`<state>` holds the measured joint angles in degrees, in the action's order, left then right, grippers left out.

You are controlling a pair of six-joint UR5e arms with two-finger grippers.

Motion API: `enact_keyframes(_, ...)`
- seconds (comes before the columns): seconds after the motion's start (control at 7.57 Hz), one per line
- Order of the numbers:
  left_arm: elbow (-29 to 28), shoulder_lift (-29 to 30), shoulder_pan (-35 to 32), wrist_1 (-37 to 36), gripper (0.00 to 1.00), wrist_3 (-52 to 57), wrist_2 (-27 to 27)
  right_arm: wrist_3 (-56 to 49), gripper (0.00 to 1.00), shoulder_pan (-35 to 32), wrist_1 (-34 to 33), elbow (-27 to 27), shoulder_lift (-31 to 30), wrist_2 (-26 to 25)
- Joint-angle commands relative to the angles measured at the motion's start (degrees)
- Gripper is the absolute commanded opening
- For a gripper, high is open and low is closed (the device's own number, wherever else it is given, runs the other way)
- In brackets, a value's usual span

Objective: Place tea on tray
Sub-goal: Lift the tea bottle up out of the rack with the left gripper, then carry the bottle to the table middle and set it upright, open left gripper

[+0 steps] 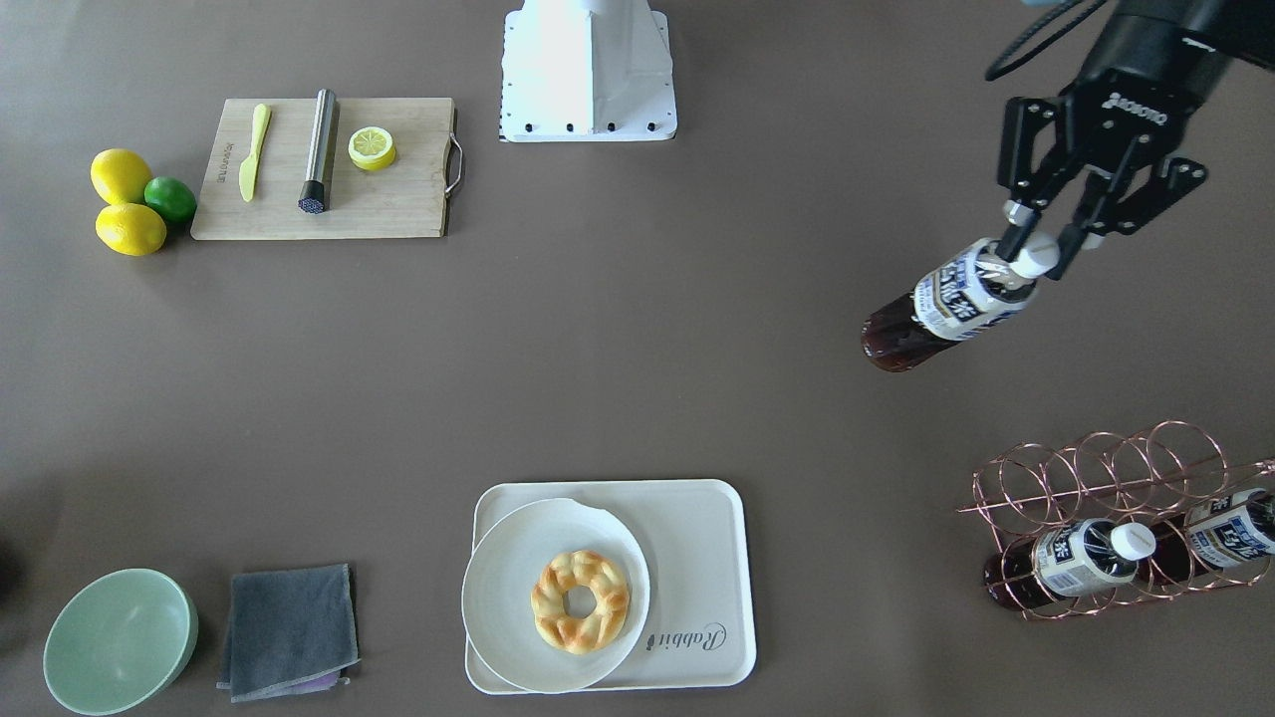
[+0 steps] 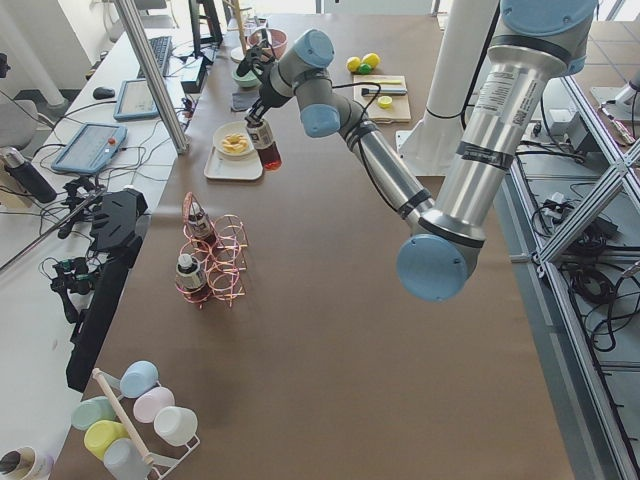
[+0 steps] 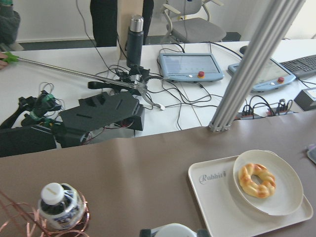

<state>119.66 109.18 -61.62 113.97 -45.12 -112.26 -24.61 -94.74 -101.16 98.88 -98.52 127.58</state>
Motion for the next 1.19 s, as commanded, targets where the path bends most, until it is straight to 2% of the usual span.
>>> enact_keyframes(0.0, -2.0, 7.7, 23.4, -0.2, 0.00, 2.6, 20.9, 0.0, 1.00, 0.0, 0.0, 0.0, 0.0, 0.0)
enact_keyframes(0.13, -4.9, 11.4, 27.8, -0.2, 0.00, 3.9, 25.5, 0.1, 1.00, 0.0, 0.0, 0.0, 0.1, 0.0)
enact_keyframes(0.26, -5.5, 11.6, 32.0, -0.1, 0.00, 3.6, 29.2, 0.0, 1.00, 0.0, 0.0, 0.0, 0.1, 0.0)
enact_keyframes(0.4, -5.8, 11.6, 39.0, 0.0, 0.00, 3.8, 39.9, 0.1, 1.00, 0.0, 0.0, -0.1, 0.0, 0.2)
enact_keyframes(0.53, -6.8, 12.3, 42.9, 0.1, 0.00, 4.0, 45.8, 0.1, 1.00, 0.0, 0.0, -0.1, 0.0, 0.2)
enact_keyframes(1.06, -10.9, 12.7, 43.9, 2.3, 0.00, 3.4, 46.4, 0.0, 1.00, 0.0, 0.0, -0.1, 0.0, 0.2)
